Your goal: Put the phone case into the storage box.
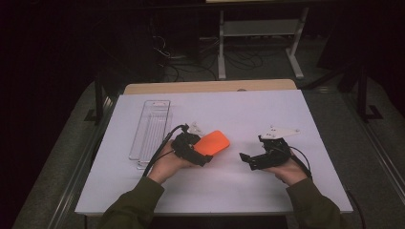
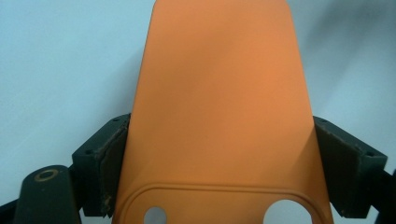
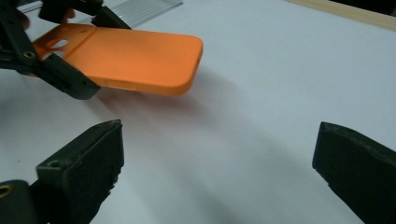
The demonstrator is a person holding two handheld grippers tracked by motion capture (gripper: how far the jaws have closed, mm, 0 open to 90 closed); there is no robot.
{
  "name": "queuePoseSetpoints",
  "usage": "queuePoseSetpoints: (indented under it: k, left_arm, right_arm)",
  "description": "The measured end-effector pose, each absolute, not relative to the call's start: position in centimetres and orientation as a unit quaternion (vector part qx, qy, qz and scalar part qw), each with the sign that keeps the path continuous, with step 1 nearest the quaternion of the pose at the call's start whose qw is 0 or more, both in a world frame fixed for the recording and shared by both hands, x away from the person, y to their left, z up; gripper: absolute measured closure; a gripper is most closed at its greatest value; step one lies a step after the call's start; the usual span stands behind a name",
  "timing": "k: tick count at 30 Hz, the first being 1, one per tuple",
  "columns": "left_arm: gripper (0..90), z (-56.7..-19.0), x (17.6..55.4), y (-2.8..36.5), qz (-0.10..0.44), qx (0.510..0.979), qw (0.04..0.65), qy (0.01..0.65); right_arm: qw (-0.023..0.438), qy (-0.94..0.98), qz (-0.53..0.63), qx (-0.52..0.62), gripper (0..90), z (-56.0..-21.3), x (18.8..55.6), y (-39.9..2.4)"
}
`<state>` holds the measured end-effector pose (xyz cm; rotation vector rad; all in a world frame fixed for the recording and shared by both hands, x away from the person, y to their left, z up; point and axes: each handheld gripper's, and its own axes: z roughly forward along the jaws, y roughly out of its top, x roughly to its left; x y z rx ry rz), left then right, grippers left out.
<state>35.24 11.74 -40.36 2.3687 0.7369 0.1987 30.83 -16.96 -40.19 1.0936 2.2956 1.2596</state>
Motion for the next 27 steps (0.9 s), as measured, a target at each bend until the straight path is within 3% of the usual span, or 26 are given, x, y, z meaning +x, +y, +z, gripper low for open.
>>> queuePoseSetpoints:
  k: [27]
  left_arm:
    - [15.0,-40.1,35.2,11.8,0.080,0.899,0.326,0.280]
  right_arm:
    - [0.206,0.806,0.423,0.360,1.3,-41.6,31.2,-15.8]
